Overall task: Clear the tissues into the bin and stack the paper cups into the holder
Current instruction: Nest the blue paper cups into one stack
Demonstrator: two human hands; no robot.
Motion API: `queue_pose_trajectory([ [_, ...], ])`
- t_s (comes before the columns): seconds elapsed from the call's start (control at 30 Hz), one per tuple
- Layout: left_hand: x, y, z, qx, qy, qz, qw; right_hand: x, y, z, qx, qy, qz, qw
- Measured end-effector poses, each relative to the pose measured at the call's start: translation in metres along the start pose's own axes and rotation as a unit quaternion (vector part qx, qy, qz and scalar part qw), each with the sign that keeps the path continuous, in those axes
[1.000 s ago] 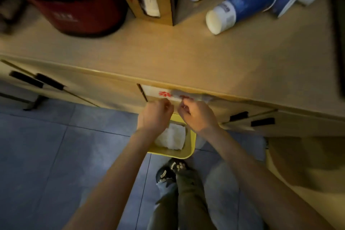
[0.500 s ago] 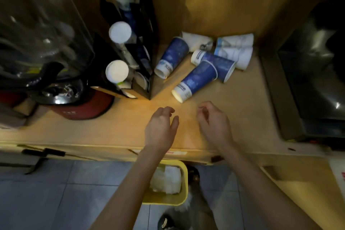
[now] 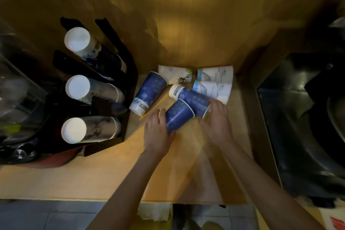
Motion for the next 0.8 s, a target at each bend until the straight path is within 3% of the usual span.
queue_pose_trajectory([
  [0.23,-0.001,-0.024,0.021,0.053,0.072,0.019,0.996,-0.027,-0.02,0.038,0.087,0.029,-0.116,0.989],
  [0.37,0.009,-0.02,0.02,0.051,0.125,-0.071,0.988,-0.032,-0.028,0.039,0.055,0.023,-0.125,0.99],
  [0.63,0.031,0.01,-0.005,-0.072,0.097,-0.262,0.958,-0.025,-0.018,0.029,0.021,-0.024,0.056,0.998],
  [0.8,0.041,0.01,-0.022,-0.124,0.108,-0.305,0.938,-0.006,0.01,0.039,-0.024,-0.116,0.225,0.967],
])
Point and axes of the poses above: each hand's wrist, its own z-axis towards the middle knuckle, its own y-axis out of the back of the hand, x = y × z, the point moved 4 cm from there along z, towards the middle knuckle, and after that the axes turned 5 degrees about -z, right-handed, at the moved point
